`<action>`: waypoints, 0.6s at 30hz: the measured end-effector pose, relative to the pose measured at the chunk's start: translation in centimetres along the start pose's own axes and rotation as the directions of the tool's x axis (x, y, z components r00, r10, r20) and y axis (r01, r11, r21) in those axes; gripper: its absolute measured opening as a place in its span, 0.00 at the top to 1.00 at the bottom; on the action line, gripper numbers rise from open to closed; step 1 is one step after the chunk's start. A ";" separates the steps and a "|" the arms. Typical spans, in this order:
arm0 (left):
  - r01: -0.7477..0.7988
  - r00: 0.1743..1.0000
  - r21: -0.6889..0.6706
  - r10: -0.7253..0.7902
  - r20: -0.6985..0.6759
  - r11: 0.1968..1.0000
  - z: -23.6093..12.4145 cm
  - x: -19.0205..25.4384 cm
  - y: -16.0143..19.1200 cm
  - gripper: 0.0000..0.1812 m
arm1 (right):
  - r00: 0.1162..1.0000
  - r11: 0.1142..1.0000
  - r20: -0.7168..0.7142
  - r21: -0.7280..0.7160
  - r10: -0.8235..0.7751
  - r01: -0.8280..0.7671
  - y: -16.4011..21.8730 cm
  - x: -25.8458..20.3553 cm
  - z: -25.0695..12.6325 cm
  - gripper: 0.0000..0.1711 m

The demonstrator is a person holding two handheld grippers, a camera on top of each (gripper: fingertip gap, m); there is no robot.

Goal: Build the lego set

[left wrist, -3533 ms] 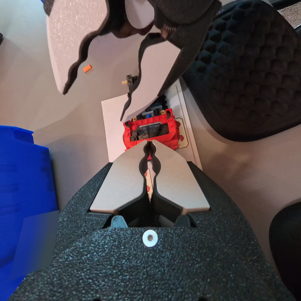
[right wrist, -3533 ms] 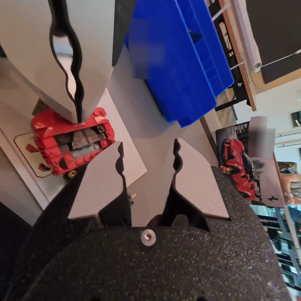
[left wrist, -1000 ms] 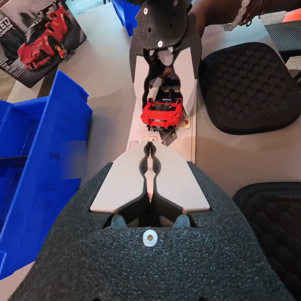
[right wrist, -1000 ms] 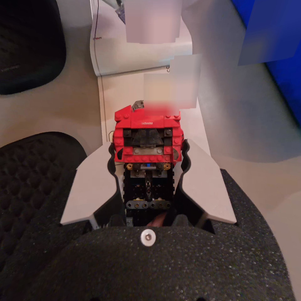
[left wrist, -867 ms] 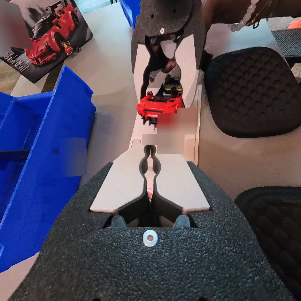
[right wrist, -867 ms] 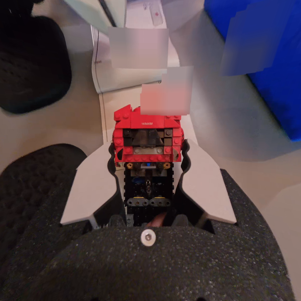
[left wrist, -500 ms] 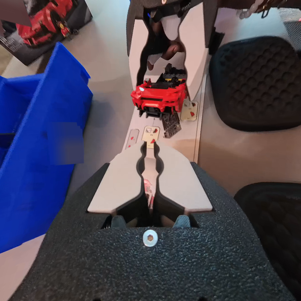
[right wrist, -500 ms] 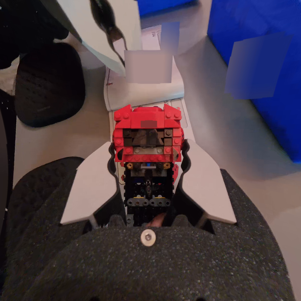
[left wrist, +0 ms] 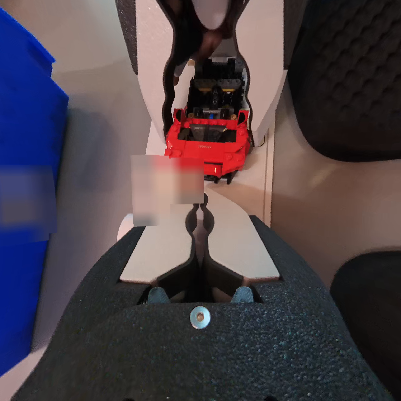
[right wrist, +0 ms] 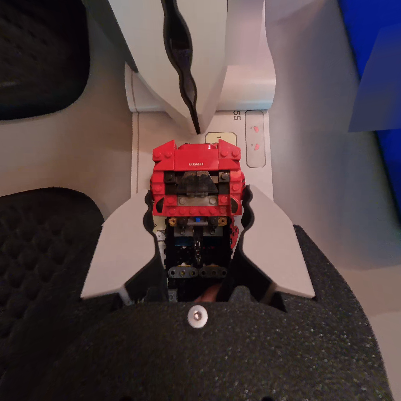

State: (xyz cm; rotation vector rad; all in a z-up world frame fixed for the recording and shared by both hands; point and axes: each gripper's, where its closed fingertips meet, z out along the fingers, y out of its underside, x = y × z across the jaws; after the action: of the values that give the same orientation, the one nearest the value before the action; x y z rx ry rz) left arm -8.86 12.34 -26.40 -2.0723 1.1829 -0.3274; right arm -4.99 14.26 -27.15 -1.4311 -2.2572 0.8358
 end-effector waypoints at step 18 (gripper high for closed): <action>-0.012 1.000 -0.101 0.010 -0.015 0.995 1.1 0.2 -0.2 1.00 | 1.000 1.000 0.005 0.015 0.015 -0.015 0.0 -0.1 0.1 0.54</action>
State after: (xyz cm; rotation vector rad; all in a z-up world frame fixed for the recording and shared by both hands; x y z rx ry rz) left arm -8.04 12.79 -27.10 -2.1531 1.2421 -0.2828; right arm -5.01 14.13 -27.26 -1.4427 -2.2422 0.8599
